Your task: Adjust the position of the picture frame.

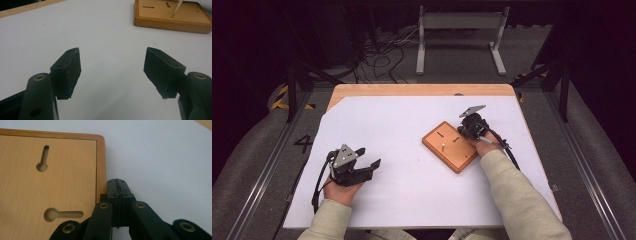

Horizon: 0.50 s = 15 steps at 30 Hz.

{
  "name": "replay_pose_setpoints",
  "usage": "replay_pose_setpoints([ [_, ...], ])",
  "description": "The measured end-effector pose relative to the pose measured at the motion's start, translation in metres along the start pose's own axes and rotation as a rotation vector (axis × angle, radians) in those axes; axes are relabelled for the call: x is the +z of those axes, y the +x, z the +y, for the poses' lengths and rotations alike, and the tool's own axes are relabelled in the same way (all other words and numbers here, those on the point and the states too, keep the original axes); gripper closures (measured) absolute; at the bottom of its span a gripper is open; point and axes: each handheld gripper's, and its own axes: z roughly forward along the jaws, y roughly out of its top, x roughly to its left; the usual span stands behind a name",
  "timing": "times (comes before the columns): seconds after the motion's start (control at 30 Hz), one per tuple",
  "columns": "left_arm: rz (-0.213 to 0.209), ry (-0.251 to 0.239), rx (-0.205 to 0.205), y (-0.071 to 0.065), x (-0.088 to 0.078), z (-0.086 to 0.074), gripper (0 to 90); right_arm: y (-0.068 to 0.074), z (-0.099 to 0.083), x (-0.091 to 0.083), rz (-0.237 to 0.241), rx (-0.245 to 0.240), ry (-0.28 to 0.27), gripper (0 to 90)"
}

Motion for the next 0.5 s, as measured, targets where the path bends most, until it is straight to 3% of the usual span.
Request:
replay_pose_setpoints([
  [0.17,-0.003,0.000,0.007,-0.001,0.002,0.001,30.1,0.001,0.000,0.000,-0.001,0.003,-0.002,90.0],
  [0.23,-0.004,0.000,0.002,-0.001,0.003,0.001,30.1,0.002,0.000,0.001,0.036,0.000,-0.007,90.0],
  [0.33,-0.004,-0.002,0.006,-0.001,0.003,0.002,30.2,0.016,0.004,0.002,0.061,-0.047,-0.003,90.0],
  [0.5,-0.009,-0.002,0.005,0.000,0.004,0.003,30.1,0.034,0.008,0.002,0.103,-0.083,0.004,90.0],
])
